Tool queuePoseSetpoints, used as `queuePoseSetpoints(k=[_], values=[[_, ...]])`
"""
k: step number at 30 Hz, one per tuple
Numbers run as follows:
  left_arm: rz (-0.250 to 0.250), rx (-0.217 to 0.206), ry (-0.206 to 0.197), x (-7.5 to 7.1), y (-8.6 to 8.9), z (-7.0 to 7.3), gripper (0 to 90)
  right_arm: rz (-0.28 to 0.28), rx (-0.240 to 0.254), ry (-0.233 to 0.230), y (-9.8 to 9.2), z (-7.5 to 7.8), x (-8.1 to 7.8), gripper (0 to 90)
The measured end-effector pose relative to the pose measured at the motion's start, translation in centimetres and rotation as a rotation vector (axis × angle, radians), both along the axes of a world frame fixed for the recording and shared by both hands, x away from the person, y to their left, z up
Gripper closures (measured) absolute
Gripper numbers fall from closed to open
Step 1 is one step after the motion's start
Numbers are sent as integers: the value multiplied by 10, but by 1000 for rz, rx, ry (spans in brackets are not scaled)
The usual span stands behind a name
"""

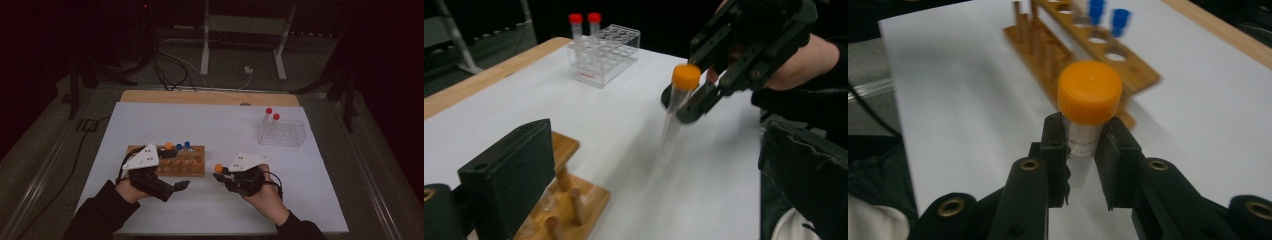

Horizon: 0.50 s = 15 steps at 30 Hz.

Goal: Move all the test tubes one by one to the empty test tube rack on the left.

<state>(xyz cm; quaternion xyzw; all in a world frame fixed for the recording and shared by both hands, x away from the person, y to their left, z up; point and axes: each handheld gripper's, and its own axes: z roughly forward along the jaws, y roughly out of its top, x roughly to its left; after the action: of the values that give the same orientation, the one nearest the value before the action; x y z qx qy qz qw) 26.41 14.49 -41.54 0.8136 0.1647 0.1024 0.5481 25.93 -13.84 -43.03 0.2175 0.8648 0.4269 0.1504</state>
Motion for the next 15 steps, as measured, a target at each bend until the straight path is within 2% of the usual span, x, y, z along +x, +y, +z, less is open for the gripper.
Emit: queuePoseSetpoints(k=[7, 11, 15], values=[[-48, -3, 3, -6, -15, -2, 95, 80, -9, 19, 22, -5, -9, 751], [-74, -13, 6, -8, -18, -3, 195, 107, -14, 22, 29, -8, -12, 751], [-83, -19, 8, -8, -19, -5, 344, 118, -19, 25, 33, -9, -14, 752]])
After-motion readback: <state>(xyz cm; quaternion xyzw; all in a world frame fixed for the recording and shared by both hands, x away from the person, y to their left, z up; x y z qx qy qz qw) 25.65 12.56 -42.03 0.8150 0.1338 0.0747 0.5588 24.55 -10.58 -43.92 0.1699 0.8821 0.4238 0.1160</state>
